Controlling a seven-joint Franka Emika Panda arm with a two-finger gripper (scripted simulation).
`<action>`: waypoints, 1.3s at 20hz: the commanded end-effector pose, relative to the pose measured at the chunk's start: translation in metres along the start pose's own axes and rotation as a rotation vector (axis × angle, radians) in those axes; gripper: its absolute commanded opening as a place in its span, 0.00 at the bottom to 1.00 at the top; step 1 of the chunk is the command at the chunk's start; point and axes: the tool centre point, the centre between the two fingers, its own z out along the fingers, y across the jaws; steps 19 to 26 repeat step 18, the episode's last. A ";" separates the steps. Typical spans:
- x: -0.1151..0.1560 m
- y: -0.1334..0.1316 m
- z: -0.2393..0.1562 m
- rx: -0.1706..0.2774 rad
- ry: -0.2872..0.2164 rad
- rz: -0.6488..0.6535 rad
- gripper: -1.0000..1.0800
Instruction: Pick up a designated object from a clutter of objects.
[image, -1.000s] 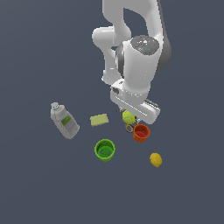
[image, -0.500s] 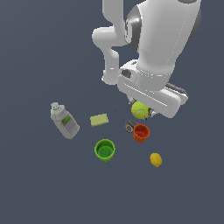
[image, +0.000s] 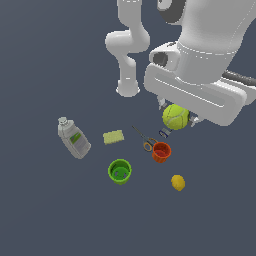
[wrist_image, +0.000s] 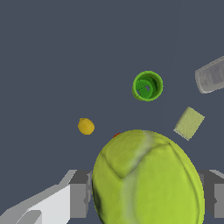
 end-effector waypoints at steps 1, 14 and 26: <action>0.002 -0.007 -0.014 0.001 0.000 0.000 0.00; 0.007 -0.024 -0.046 0.001 0.000 0.000 0.00; 0.007 -0.025 -0.047 0.001 0.000 0.000 0.00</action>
